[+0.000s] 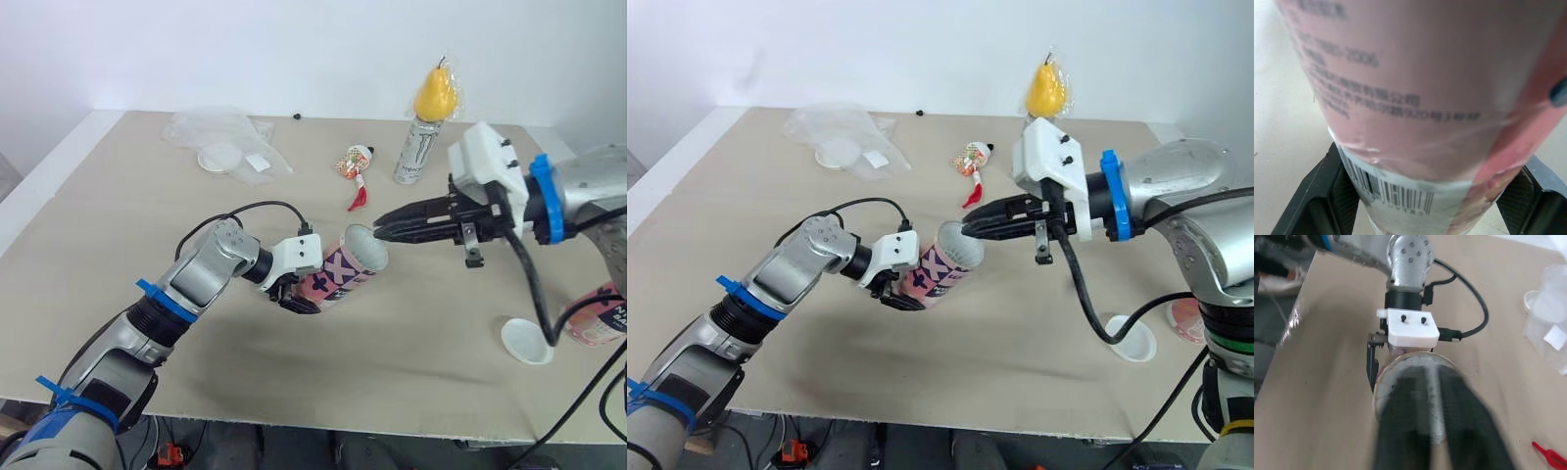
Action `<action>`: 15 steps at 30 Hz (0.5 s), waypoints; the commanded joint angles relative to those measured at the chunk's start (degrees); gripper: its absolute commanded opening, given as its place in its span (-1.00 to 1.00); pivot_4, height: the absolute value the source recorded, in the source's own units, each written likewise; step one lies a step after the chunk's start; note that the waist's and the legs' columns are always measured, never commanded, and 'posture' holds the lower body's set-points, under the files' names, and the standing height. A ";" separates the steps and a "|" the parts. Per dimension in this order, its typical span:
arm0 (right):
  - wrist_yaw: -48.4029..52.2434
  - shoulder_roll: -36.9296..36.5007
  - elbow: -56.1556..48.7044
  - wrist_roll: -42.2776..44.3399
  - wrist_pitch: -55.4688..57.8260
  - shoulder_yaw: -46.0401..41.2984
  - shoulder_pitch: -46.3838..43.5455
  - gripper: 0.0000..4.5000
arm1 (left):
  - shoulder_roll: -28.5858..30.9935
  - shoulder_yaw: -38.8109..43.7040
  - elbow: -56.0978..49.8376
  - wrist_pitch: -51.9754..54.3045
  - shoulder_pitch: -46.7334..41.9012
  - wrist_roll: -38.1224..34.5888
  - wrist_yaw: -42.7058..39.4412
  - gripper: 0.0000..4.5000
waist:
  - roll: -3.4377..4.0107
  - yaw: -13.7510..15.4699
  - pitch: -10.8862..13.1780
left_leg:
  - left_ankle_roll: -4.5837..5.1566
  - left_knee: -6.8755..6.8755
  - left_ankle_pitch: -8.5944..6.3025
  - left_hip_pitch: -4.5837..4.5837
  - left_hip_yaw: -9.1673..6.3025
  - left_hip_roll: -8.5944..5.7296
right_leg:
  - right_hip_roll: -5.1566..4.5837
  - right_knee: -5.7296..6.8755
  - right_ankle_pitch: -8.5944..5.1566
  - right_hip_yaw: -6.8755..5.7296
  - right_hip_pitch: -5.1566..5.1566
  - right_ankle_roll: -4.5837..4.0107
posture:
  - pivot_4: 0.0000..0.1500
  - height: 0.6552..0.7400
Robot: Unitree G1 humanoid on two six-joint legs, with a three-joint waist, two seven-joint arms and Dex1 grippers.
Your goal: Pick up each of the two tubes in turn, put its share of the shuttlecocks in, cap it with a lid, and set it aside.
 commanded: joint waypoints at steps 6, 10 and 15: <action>10.07 3.66 7.97 -16.38 -13.80 12.82 -7.34 -0.99 | 0.26 -0.97 -0.42 0.04 -0.90 0.40 -2.03 0.45 | 0.00 -0.04 0.00 | -0.01 0.00 -0.01 -0.02 -0.01 0.02 | 0.02 0.03 -0.01 -0.03 -0.06 0.01 | 1.00 1.00; 14.24 6.57 12.95 -22.11 -18.48 17.10 -10.03 -0.99 | -0.09 -0.75 -0.09 0.04 -1.17 0.51 -2.03 0.45 | 0.00 -0.04 0.00 | -0.01 0.00 -0.01 -0.04 -0.02 0.01 | 0.03 0.04 -0.01 -0.04 -0.05 0.01 | 1.00 1.00; 17.76 11.18 18.68 -28.99 -23.59 21.82 -13.35 -0.99 | -0.19 -0.65 -0.44 0.36 -0.87 0.44 -1.97 0.45 | 0.00 -0.01 0.00 | -0.02 0.03 -0.01 -0.03 -0.05 0.01 | 0.05 0.14 -0.02 -0.05 -0.06 -0.01 | 1.00 1.00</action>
